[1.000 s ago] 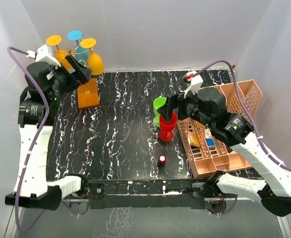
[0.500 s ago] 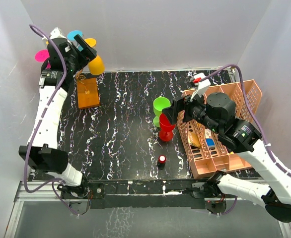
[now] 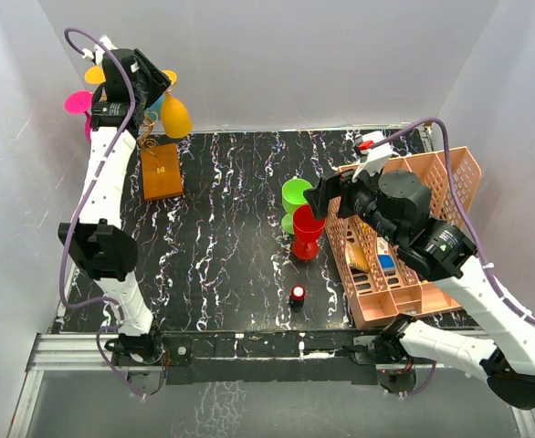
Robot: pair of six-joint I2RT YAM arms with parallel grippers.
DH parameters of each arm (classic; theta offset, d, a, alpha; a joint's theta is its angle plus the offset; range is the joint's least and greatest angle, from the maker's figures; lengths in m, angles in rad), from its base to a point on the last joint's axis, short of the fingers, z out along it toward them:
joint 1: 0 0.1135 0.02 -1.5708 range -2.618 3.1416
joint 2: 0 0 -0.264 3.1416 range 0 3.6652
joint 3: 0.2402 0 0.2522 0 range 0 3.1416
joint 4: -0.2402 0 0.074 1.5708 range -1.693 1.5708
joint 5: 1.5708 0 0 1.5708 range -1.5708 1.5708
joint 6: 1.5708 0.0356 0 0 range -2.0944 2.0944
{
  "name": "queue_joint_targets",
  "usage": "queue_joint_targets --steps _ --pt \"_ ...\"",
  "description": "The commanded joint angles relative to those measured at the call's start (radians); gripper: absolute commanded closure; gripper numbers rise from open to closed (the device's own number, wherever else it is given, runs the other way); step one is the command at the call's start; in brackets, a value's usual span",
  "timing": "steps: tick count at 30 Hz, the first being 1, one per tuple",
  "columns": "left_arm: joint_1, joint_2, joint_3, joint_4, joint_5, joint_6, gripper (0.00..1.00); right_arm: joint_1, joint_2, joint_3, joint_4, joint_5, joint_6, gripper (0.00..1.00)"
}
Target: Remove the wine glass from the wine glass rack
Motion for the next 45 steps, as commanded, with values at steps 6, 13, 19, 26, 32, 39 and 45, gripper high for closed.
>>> queue_joint_targets --steps 6,13,19,26,32,39,45 --pt "0.037 0.06 0.089 0.035 -0.039 -0.02 0.49 0.004 -0.018 -0.014 0.073 0.041 -0.018 0.01" --pt "0.049 0.098 0.096 0.052 -0.031 -0.05 0.52 0.005 -0.025 -0.016 0.073 0.05 -0.011 0.01" --pt "0.051 0.142 0.132 0.06 -0.013 -0.067 0.57 0.004 -0.028 -0.017 0.07 0.064 -0.015 0.01" --pt "0.051 0.168 0.145 0.066 0.01 -0.082 0.66 0.004 -0.029 -0.022 0.066 0.074 -0.02 0.01" --pt "0.05 0.169 0.157 0.064 -0.003 -0.073 0.77 0.004 -0.036 -0.02 0.063 0.079 -0.021 0.01" --pt "0.051 0.167 0.159 0.065 0.003 -0.069 0.92 0.004 -0.033 -0.016 0.064 0.083 -0.023 0.01" --pt "0.051 0.163 0.164 0.086 0.013 -0.089 0.99 0.004 -0.032 -0.014 0.063 0.079 -0.021 0.01"
